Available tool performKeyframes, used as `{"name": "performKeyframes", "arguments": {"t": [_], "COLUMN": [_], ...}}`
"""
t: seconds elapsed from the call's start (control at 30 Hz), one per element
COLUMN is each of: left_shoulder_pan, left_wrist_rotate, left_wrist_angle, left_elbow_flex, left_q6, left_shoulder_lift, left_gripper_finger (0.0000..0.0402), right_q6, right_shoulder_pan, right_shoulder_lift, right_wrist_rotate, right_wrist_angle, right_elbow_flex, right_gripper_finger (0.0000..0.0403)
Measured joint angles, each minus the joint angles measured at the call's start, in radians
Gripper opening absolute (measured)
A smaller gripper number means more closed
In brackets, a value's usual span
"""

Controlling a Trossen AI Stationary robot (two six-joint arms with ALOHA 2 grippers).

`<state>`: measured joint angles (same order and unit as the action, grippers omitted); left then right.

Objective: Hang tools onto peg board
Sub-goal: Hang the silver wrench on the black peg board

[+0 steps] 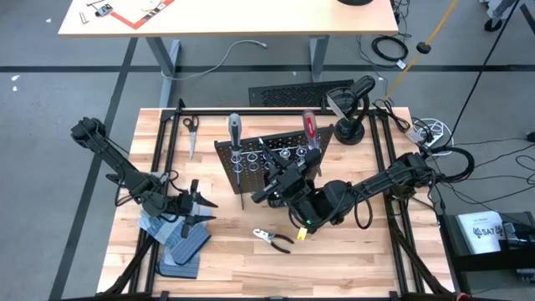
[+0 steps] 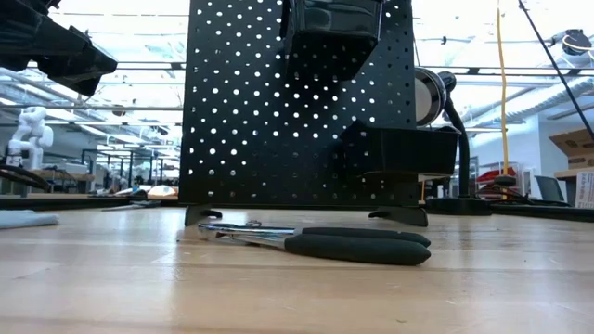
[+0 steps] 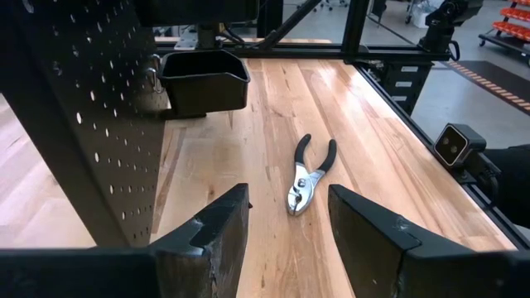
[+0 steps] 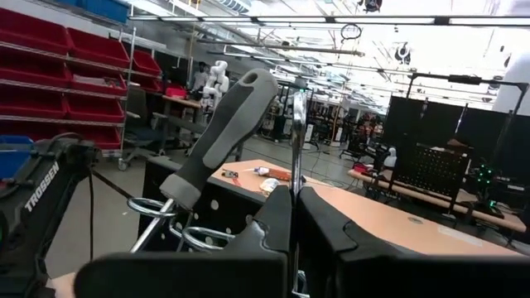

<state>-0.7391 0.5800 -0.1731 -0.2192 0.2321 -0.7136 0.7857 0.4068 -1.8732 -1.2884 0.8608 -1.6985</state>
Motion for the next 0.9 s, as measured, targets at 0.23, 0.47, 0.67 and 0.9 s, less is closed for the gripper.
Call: {"name": "performKeyframes", "arguments": {"t": [0.23,0.47,0.67,0.9], "left_shoulder_pan": [0.0,0.0,0.0,0.0], "left_wrist_rotate": [0.0,0.0,0.0,0.0], "left_wrist_angle": [0.0,0.0,0.001,0.001], "left_elbow_flex": [0.0,0.0,0.0,0.0], "left_q6": [-0.001,0.0,0.0,0.001], "left_shoulder_lift": [0.0,0.0,0.0,0.0], "left_gripper_finger": [0.0175,0.0175,0.0175,0.0175], "right_q6": [0.007,-0.006,-0.034,-0.023], "right_shoulder_pan": [0.001,0.001,0.0,0.0], "right_shoulder_lift": [0.0,-0.002,-0.014,-0.014], "right_wrist_rotate": [-0.013,-0.012,0.023,0.023], "right_wrist_angle": [0.0,-0.004,-0.005,-0.005], "right_elbow_flex": [0.0,0.0,0.0,0.0], "right_gripper_finger": [0.0003,0.0003,0.0003,0.0002]}}
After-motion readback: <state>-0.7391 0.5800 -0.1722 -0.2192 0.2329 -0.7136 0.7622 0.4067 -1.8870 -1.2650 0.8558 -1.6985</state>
